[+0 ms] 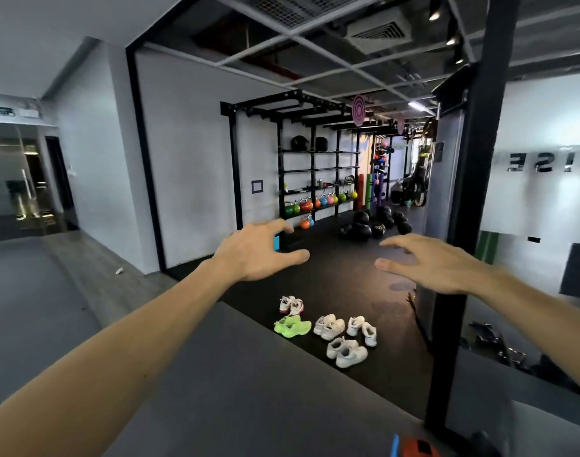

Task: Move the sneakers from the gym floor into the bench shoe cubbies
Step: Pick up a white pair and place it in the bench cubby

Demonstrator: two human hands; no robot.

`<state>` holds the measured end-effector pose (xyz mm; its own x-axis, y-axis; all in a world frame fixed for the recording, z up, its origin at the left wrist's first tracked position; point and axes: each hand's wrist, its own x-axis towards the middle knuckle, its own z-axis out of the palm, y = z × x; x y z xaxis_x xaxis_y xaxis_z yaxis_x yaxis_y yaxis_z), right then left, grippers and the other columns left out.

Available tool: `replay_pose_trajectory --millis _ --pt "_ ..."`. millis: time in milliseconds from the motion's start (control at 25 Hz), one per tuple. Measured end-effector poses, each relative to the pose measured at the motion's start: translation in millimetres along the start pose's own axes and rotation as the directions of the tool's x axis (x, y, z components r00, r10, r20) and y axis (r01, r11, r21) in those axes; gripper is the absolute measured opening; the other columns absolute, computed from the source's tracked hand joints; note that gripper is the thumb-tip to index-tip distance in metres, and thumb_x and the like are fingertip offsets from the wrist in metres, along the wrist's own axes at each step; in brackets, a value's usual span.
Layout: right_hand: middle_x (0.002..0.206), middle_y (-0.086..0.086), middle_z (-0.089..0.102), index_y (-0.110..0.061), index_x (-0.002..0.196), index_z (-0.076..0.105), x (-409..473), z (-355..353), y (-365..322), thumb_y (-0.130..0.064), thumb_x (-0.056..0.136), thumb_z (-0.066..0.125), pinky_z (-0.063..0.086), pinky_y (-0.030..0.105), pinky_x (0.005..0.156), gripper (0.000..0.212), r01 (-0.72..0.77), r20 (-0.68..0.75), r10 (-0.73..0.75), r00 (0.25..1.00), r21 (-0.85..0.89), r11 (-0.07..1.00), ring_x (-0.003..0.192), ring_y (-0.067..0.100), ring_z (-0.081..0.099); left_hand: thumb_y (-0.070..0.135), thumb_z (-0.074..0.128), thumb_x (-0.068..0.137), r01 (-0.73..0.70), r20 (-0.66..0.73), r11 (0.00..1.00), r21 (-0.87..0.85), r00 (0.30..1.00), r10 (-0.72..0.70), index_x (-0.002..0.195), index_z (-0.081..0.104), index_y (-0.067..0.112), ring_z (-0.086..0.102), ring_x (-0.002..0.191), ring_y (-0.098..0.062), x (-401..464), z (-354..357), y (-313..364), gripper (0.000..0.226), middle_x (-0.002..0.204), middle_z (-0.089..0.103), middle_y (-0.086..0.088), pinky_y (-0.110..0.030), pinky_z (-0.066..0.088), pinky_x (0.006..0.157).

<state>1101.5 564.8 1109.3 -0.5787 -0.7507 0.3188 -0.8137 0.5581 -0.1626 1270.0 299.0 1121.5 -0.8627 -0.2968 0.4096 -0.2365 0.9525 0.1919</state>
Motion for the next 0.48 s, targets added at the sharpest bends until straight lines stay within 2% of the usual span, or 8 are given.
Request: replay_pose_trajectory --millis 240,480 --pt "0.137 -0.012 0.047 -0.044 0.13 0.041 122.9 34.2 4.4 -0.09 0.068 0.03 0.041 0.046 0.098 0.078 -0.045 -0.024 0.045 0.999 0.013 0.999 0.12 0.01 0.045 0.09 0.038 0.06 -0.032 0.044 0.997 -0.074 0.998 0.036 0.126 0.041 0.047 0.053 0.113 -0.018 102.7 48.7 -87.4 0.079 0.131 0.054 0.005 -0.046 0.049 0.092" --pt "0.136 -0.014 0.047 -0.046 0.132 0.038 270.8 83.8 58.3 -0.087 0.071 0.033 0.038 0.034 0.091 0.073 -0.027 -0.09 0.032 0.995 0.06 0.998 0.113 0.002 0.042 0.092 0.037 0.059 -0.007 0.047 0.984 -0.178 0.999 0.016 0.125 0.044 0.047 0.054 0.113 -0.014 246.5 114.5 -159.8 0.08 0.132 0.054 0.006 -0.042 0.048 0.093"
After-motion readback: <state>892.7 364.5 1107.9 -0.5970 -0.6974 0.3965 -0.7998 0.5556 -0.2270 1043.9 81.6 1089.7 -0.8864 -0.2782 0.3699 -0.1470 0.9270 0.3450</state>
